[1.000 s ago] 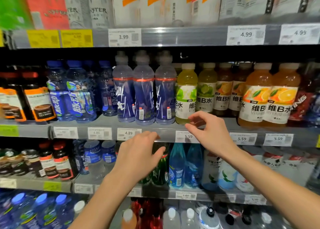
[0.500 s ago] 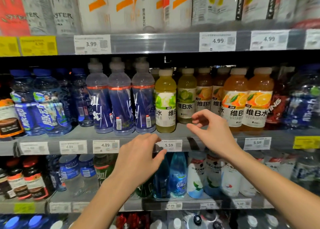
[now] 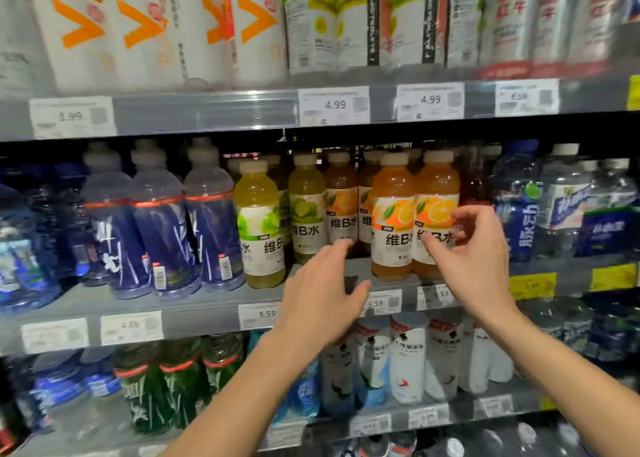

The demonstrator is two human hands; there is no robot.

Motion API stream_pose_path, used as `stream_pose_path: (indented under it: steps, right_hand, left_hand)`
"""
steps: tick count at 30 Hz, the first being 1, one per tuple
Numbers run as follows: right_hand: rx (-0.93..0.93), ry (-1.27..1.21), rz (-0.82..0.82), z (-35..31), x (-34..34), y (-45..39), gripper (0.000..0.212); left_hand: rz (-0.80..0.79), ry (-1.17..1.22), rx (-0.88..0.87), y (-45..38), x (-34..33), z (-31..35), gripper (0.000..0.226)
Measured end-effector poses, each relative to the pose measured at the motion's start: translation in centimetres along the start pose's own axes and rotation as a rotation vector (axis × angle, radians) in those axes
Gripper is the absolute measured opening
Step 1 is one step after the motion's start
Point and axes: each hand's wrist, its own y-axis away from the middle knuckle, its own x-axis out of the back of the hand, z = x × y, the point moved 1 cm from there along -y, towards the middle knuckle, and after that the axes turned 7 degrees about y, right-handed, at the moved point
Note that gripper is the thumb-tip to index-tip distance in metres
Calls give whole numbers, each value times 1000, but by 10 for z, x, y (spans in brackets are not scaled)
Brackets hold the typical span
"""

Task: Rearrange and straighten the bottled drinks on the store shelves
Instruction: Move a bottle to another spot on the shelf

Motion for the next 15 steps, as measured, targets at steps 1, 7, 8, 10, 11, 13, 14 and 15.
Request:
stream_pose_path:
  steps: [1,7,8,10,11,13,14,15]
  right_hand:
    - [-17,21,-3,6,3,-4,45]
    - [-103,78,-145,39,8,-16,73]
    - [-109,90,-166,42,7,-17,78]
    - [-113,89,-195,44,3,-20,82]
    - [-112,80,-203,44,0,-21,79]
    - [-106,86,-205,45,-4,-22,71]
    - [-101,95,-194,45,-5,-23,69]
    - [-100,100,-180,46,-5,-24,67]
  left_hand:
    - [9,23,2,-8,-7,8,66]
    - [89,233,62,-46,-43,35,70]
    - [94,263,83,-52,-49,36,72]
    - [103,351,122,-64,-57,36,65]
    - [109,390,142,-68,-60,35,60]
    - [134,451,159,-74,-63,32,54]
    - [141,476,153,-75,-64,30,53]
    - [141,493,143,-75,-63,29,52]
